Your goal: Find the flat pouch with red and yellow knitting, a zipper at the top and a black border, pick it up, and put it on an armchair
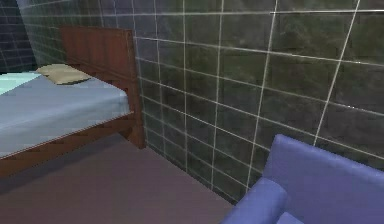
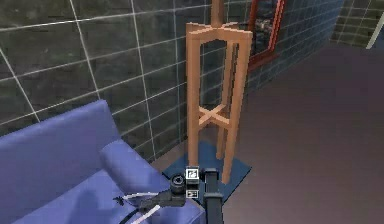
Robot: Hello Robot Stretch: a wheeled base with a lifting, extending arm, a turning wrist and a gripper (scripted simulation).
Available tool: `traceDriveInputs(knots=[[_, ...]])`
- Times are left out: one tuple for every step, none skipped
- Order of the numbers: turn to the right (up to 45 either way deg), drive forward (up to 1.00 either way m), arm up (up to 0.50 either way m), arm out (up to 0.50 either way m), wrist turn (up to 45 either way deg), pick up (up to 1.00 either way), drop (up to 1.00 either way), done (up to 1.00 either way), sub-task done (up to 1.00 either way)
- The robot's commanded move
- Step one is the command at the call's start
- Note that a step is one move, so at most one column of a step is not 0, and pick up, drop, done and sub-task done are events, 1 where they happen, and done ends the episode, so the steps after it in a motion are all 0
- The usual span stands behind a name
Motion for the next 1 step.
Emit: traceDriveInputs(knots=[[0.0,0.00,0.00,0.00,0.0,0.00,0.00,1.00,0.00]])
